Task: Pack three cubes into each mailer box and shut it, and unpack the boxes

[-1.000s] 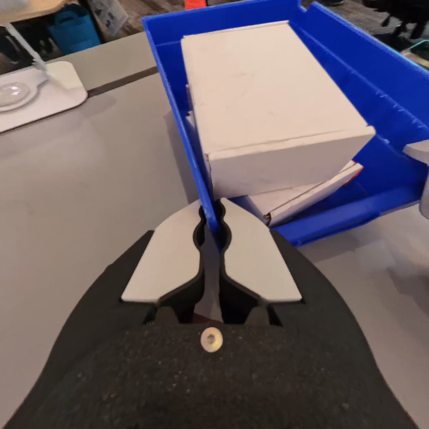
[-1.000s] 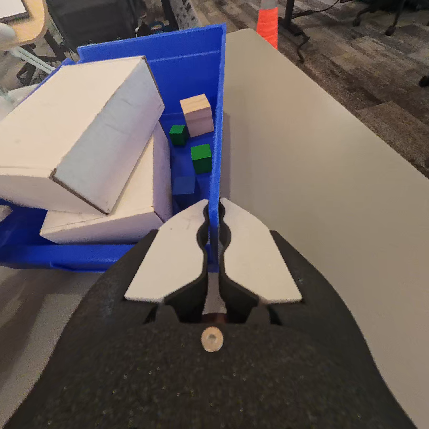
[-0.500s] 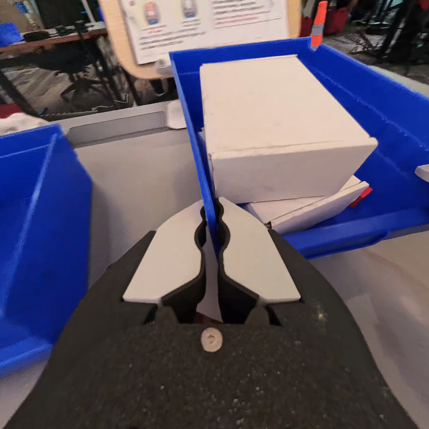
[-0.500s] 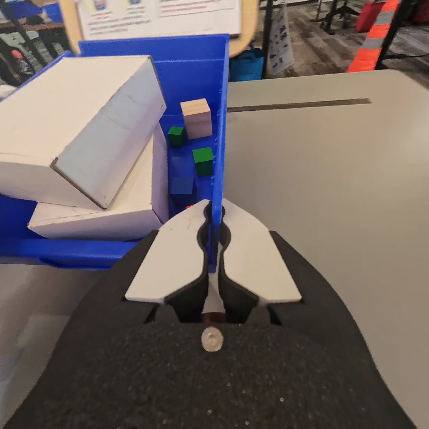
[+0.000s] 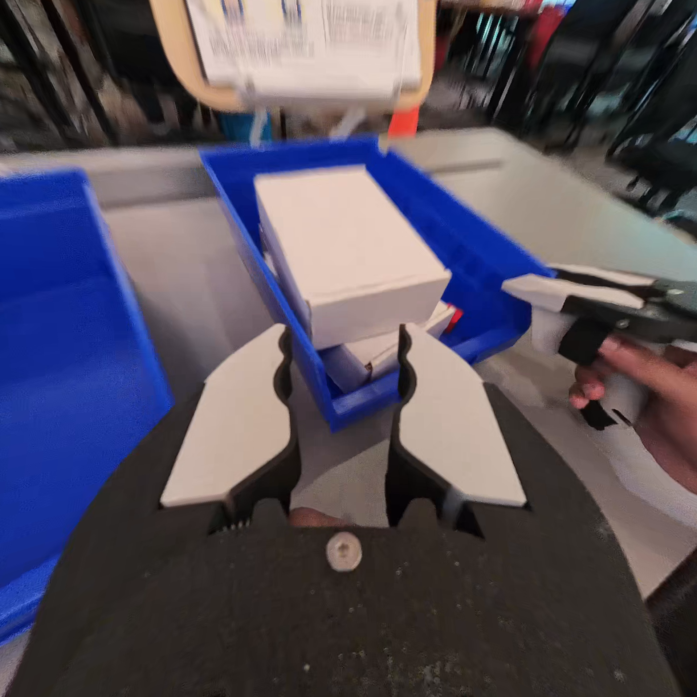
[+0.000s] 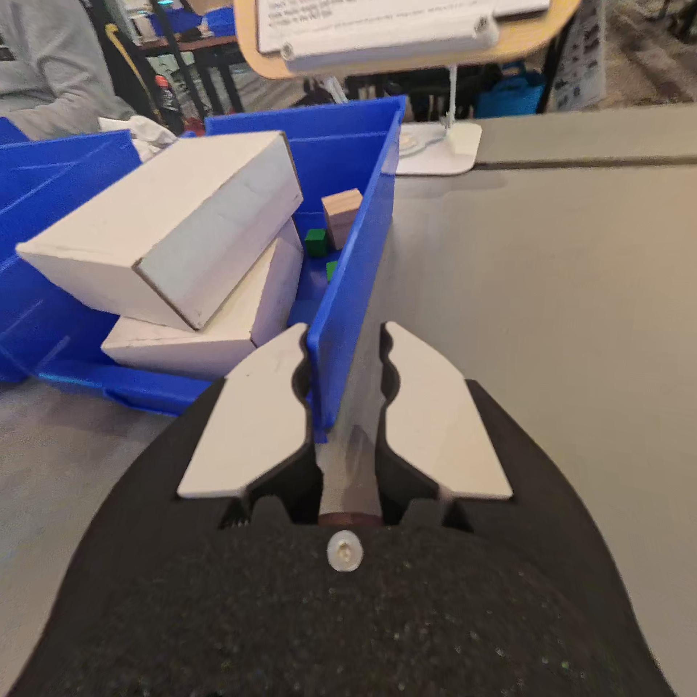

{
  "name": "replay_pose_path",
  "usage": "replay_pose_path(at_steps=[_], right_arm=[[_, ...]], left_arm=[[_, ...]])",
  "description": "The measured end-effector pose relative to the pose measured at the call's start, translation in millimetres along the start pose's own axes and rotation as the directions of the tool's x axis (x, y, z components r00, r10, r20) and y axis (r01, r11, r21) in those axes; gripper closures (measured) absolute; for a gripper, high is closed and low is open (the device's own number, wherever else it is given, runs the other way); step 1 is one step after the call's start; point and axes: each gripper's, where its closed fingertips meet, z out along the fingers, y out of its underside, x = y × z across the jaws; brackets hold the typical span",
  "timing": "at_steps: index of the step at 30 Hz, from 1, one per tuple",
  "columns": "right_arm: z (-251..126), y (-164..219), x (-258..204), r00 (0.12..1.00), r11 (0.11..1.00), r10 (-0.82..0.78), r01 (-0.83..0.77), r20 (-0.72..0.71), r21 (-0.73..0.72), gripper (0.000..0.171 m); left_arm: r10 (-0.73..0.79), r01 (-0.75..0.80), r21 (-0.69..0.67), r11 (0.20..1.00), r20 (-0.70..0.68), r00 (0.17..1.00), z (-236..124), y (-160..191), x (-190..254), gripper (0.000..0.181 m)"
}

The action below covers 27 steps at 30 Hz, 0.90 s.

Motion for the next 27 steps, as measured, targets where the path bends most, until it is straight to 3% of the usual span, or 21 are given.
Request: replay_pose_path(at_steps=[3,5,7,9,11,12,16,20,21,27], right_arm=[[-20,-13,13,0.984,0.982,-0.175,0.173,0.038,0.07,0.109],[-31,-23,22,0.966,0.961,-0.256,0.252,0.023,0.113,0.101],[-38,-31,35,0.953,0.944,-0.298,0.302,-0.052,0.131,0.107],[-38,-32,32,0.945,0.934,-0.323,0.326,-0.045,0.144,0.111],[-34,-25,21,0.942,0.934,-0.336,0.335,-0.021,0.123,0.109],[-34,-23,14,0.945,0.938,-0.327,0.327,-0.024,0.118,0.119],[-50,-20,-53,0.921,0.911,-0.386,0.372,0.049,0.177,0.113],[-58,12,-148,0.895,0.925,-0.378,0.357,0.236,0.129,0.114],[-57,22,-173,0.885,0.932,-0.363,0.347,0.291,0.107,0.111],[-11,37,-257,0.917,0.961,-0.254,0.275,0.308,-0.026,0.106]], left_arm=[[0.046,-0.066,0.17,0.983,0.119,0.992,-62,-25,-42,0.126],[0.078,-0.148,0.243,0.959,0.275,0.958,-109,-25,-91,0.133],[0.079,-0.166,0.166,0.972,0.432,0.899,-143,0,-150,0.135],[0.018,-0.067,0.082,0.994,0.493,0.87,-159,35,-196,0.132],[-0.111,0.098,0.052,0.994,0.458,0.882,-157,63,-217,0.132],[-0.155,0.152,0.042,0.987,0.448,0.88,-153,72,-224,0.134],[-0.12,0.113,0.044,0.993,0.48,0.869,-137,64,-245,0.141],[-0.212,0.235,0.002,0.972,0.44,0.872,-110,82,-259,0.164],[-0.193,0.224,-0.016,0.974,0.453,0.87,-108,88,-261,0.177],[0.005,0.076,-0.176,0.981,0.42,0.908,-126,98,-248,0.178]])
